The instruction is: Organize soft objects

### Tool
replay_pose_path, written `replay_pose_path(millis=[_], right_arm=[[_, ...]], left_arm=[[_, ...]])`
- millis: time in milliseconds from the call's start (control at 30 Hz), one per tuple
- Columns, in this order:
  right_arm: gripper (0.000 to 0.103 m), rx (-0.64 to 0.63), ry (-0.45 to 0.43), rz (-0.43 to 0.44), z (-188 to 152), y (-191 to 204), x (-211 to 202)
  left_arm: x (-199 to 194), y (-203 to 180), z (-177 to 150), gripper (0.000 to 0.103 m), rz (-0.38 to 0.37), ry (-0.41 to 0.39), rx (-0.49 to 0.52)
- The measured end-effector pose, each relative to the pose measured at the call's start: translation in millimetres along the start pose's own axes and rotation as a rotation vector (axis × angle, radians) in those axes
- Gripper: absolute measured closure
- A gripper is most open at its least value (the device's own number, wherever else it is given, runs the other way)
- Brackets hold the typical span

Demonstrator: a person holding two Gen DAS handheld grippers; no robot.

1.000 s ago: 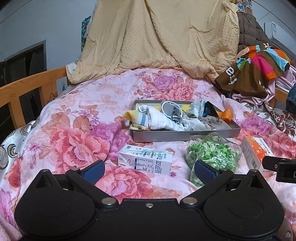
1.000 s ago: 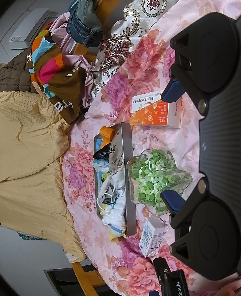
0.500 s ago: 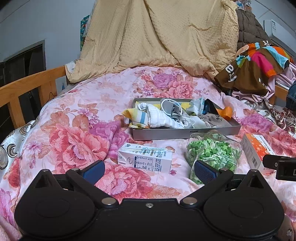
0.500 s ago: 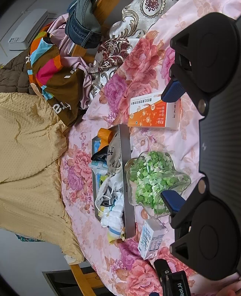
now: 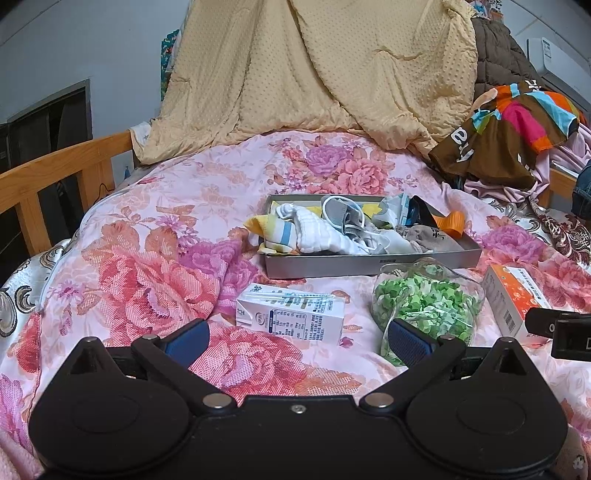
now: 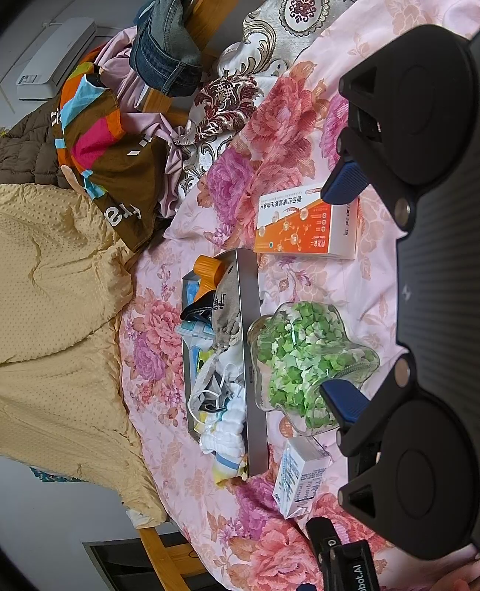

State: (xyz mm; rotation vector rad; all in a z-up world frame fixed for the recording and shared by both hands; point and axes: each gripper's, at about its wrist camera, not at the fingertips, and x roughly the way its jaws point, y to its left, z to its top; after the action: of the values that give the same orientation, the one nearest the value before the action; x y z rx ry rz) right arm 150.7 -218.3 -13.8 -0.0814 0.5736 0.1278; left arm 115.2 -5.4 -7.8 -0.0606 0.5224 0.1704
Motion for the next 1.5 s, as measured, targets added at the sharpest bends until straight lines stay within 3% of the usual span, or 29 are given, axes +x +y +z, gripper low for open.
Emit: replay_pose_path(millis=[633,967,1500], right_arm=[[0.000,0.000,-0.002,0.000,-1.2,-0.2,0.2],[0.000,0.000,-0.003,0.000,-1.2,0.1,0.2],[0.000,-0.001,-0.002,-0.001,-1.5,1.1,-0.1]], left_arm=[[-4.7,-1.4,-1.4,0.001,0.022,-0.014,0.007],[-3.8,-3.1,-1.9,0.001,0.000,0.044,-0.009],[-4.5,-2.7,-2.1,0.001,0.005,0.040,-0.015]])
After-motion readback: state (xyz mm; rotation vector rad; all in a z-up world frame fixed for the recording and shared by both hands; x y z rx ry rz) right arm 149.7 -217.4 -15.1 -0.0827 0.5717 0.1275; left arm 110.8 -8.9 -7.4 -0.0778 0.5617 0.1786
